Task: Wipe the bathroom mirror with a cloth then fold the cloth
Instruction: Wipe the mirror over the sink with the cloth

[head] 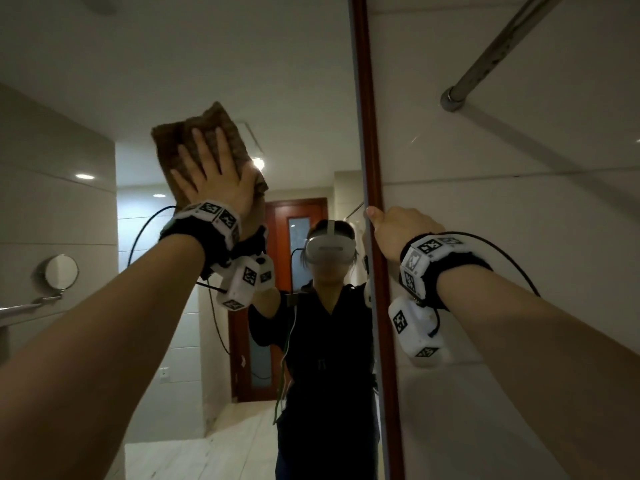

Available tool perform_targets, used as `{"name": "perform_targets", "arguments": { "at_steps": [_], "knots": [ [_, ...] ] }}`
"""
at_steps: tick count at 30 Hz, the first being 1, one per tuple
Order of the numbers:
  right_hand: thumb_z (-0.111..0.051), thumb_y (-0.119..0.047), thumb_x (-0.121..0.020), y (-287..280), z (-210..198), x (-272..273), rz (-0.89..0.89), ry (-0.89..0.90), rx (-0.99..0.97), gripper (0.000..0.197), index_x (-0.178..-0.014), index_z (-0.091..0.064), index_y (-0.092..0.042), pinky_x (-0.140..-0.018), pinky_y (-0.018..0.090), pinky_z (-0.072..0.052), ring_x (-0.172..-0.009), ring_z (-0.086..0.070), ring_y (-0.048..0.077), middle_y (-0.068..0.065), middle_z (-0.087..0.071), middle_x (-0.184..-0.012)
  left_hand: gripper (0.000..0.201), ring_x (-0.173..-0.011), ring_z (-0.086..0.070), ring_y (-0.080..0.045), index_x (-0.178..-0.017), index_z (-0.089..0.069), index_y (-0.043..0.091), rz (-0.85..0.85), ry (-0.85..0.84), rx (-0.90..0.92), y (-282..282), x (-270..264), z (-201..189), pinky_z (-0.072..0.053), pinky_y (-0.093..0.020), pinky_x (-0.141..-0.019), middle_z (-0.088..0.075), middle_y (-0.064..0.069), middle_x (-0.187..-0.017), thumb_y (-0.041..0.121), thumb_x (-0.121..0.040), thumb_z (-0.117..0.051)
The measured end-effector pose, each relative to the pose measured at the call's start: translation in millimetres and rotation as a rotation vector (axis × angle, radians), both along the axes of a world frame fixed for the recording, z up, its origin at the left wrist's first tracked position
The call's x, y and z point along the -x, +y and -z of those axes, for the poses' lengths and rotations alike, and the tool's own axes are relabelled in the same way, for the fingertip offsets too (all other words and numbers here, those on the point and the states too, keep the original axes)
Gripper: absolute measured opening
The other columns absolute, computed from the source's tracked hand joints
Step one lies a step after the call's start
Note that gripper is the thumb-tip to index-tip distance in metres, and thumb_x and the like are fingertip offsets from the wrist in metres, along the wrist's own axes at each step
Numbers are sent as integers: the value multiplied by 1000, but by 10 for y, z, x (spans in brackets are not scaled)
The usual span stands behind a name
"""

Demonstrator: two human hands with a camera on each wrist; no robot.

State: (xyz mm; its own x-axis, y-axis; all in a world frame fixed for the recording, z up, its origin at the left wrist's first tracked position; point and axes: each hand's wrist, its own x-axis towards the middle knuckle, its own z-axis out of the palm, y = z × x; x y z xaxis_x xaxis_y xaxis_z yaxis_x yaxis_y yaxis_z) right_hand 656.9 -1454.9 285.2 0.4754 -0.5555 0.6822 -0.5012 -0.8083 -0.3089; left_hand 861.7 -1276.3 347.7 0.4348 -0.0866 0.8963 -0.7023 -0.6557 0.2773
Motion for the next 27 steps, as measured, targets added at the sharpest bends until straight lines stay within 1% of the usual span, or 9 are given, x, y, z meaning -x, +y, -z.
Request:
{"name": "perform_targets", "arguments": {
  "at_steps": [2,5,9,11,17,20,24,25,27],
  "knots": [
    [-15,-58,-99,-3,7,-11,-3,-7,-7,61,-69,-48,-17,-58,30,-35,-58,-45,17,1,-47,-67,75,-149,17,-36,-155,15,28,9,-66,-101,-161,163,-44,10,-60,-118,22,-8,-162,59,-99,-24],
    [-15,-58,-99,-13,6,-13,-4,-19,13,61,-68,-48,-17,-52,29,-32,-58,-46,17,1,-48,-66,73,-148,21,-36,-153,20,31,65,-167,-247,-521,454,-130,14,-58,-115,27,-6,-161,59,-99,-21],
    [-16,-58,-99,-21,18,-4,-9,-34,21,59,-76,-51,-16,-51,28,-31,-58,-46,17,1,-47,-68,67,-148,21,-34,-154,17,32,124,-196,-281,-999,869,-237,16,-57,-117,25,-4,-162,49,-100,-19],
    [-18,-56,-100,-32,29,-5,-27,-59,28,56,-77,-51,-17,-49,26,-27,-56,-42,15,0,-46,-70,67,-149,19,-34,-155,14,32,148,-207,-277,-1137,993,-267,16,-56,-116,22,-4,-162,44,-99,-21],
    [-19,-56,-100,-95,45,-25,-49,-80,50,56,-76,-50,-16,-50,27,-28,-57,-42,16,0,-45,-70,66,-149,17,-33,-155,13,29,146,-258,-311,-1153,989,-148,15,-56,-116,21,-4,-163,42,-100,-21],
    [-20,-55,-100,-65,53,-20,-70,-79,16,57,-69,-48,-17,-49,25,-27,-58,-47,16,2,-49,-71,66,-150,16,-32,-156,11,29,153,-270,-336,-1111,979,184,14,-56,-118,19,-3,-163,42,-100,-21],
    [-20,-50,-102,59,54,21,-95,-65,-28,55,-67,-46,-16,-47,26,-26,-56,-45,16,1,-46,-66,64,-150,14,-32,-156,8,32,170,-286,-397,-997,898,875,10,-57,-119,15,-4,-164,46,-101,-19],
    [-20,-47,-103,79,85,46,-94,-64,-13,54,-68,-46,-14,-48,26,-28,-56,-45,16,0,-45,-66,64,-150,12,-32,-157,7,31,169,-301,-412,-961,879,1070,8,-58,-119,13,-4,-165,47,-100,-19],
    [-23,-38,-104,97,281,86,-86,-42,27,48,-77,-50,-10,-55,27,-37,-59,-49,20,2,-50,-70,65,-151,10,-34,-157,4,30,173,-317,-449,-893,858,1479,6,-59,-119,10,-6,-165,47,-99,-19]
  ]
}}
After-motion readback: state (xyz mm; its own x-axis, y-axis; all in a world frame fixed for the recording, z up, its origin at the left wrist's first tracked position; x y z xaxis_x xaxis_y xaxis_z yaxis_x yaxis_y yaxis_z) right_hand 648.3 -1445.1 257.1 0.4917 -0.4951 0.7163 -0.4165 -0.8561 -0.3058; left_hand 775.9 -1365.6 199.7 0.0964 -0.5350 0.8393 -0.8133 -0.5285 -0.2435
